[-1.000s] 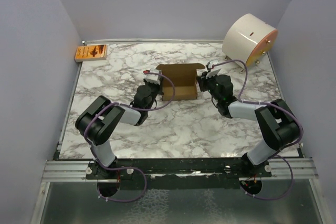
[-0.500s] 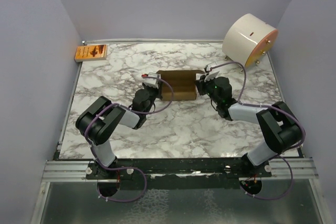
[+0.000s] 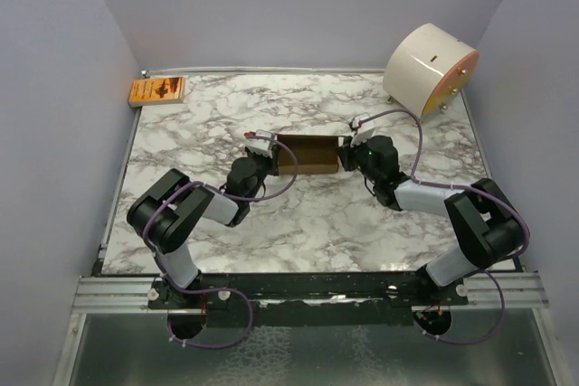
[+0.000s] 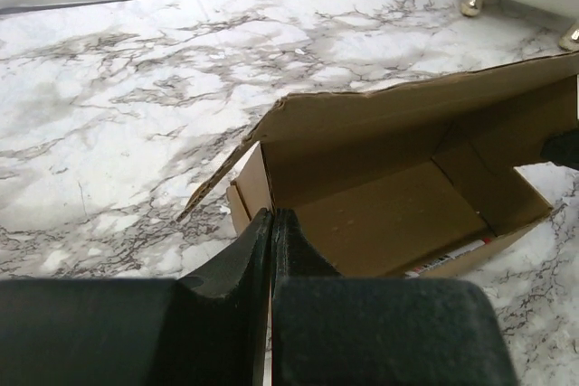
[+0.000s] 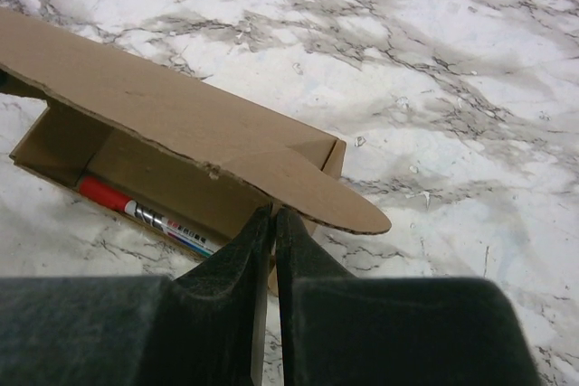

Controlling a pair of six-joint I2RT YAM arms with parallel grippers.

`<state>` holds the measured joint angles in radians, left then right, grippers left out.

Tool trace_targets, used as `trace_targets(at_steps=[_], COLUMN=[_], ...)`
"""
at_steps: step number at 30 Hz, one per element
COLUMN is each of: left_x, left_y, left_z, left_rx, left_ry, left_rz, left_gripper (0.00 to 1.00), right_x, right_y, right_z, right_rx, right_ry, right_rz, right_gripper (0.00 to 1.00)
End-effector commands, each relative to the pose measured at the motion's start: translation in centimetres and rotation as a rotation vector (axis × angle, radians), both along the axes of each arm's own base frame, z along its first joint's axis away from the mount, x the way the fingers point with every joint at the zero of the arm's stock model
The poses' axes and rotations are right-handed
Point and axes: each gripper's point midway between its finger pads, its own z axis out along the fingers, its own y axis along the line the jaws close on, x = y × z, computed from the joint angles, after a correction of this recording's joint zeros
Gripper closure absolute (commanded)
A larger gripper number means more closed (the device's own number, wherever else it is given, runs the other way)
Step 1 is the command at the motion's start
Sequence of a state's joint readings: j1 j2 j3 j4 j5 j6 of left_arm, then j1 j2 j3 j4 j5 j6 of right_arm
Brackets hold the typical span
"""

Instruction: Fold the paper box

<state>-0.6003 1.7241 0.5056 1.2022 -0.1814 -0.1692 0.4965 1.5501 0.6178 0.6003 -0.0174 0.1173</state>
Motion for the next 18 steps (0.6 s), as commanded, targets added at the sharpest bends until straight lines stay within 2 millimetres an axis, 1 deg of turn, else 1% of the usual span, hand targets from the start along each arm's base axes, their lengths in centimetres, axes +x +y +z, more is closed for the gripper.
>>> trace_targets(at_steps=[1,2,3,8,11,14,18], left_x=[-1.8,-1.9,-2.0,-2.3,-2.4,-2.6,-2.7], left_y=[-1.3,-1.3,-1.4,-1.4,-1.4,-1.3,-1.2], left_z=[-1.2,-0.5,-0.2,-0.2,0.0,0.1,0.5], left_rx=[0.020,0.011,0.008,0.008,0.005,0.001,-0.002], left_ry=[0.048,0.034,0.028,0.033,0.034,0.035,0.031], left_rz=[-0.090,-0.093,-0.097,-0.105,-0.106,-0.106,-0.105], left_gripper=[1.00,1.00,1.00,1.00,1.00,1.00,0.99], right_x=[-1.4,-1.4,-1.5,-2.0,-2.2,-2.1,-2.1], right_y=[0.1,0.0,0.0,0.2,0.1,0.0,-0.1], right_z=[-1.0,-0.9,-0.9,-1.0,-0.7,-0.4,-0.5], right_rx=[-0.037,-0.039,-0.041,-0.051,-0.055,-0.057,-0.063], right_ry=[0.040,0.038,0.038,0.045,0.034,0.025,0.023], right_rz=[0.030,0.033,0.036,0.065,0.069,0.064,0.065], right_gripper=[0.92,0.91,0.91,0.85,0.83,0.80,0.80])
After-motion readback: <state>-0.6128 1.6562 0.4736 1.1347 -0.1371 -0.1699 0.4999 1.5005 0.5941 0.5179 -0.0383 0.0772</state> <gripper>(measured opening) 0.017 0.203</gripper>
